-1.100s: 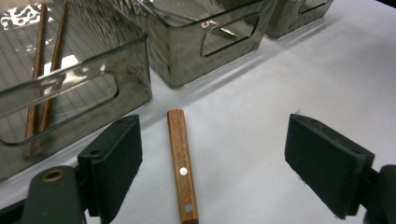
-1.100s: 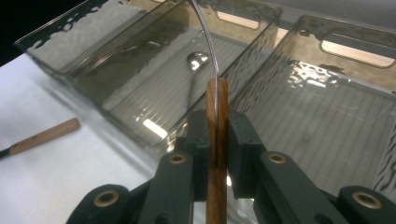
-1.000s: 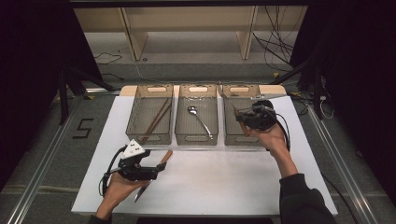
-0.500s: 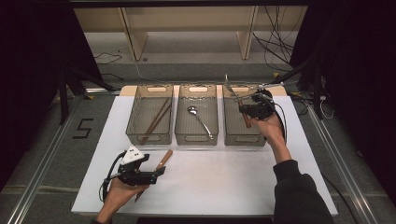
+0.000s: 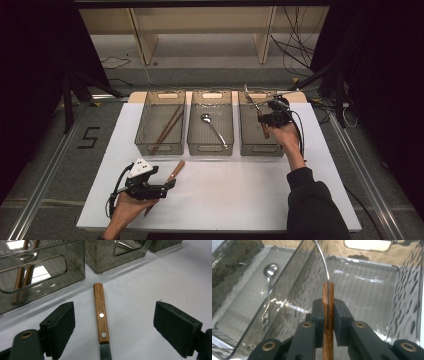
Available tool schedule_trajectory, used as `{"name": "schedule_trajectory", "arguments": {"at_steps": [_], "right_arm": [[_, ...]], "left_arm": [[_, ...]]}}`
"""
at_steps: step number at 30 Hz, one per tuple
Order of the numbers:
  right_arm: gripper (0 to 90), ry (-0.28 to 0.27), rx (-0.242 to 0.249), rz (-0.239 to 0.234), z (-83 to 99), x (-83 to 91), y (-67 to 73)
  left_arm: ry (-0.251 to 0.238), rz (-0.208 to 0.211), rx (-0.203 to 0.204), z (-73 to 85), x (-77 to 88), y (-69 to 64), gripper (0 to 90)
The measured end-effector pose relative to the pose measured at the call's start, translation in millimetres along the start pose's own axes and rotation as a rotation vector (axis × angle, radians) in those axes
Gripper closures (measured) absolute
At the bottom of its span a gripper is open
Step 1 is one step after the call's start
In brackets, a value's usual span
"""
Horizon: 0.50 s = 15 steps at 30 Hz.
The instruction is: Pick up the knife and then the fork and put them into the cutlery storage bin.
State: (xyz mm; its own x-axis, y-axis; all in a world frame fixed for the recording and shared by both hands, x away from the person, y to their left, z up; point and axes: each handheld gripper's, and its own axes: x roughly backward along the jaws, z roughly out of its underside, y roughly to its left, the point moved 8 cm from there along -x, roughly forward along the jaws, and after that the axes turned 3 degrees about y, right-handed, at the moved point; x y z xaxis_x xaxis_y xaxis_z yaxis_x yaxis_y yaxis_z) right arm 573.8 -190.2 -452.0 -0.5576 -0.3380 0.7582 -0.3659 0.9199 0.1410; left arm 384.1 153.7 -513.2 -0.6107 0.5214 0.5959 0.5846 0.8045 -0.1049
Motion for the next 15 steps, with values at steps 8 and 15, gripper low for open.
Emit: {"name": "schedule_trajectory", "arguments": {"at_steps": [8, 15], "right_arm": [[80.8, 0.033, -0.007, 0.024, 5.7, -7.9, -1.2], [80.7, 0.063, -0.02, 0.032, 13.6, -15.7, -2.7]], "left_arm": [[0.005, -0.003, -0.006, 1.6, 0.4, 0.6, 17.4], [0.005, -0.002, -0.001, 2.3, 0.2, 0.5, 17.4]]}}
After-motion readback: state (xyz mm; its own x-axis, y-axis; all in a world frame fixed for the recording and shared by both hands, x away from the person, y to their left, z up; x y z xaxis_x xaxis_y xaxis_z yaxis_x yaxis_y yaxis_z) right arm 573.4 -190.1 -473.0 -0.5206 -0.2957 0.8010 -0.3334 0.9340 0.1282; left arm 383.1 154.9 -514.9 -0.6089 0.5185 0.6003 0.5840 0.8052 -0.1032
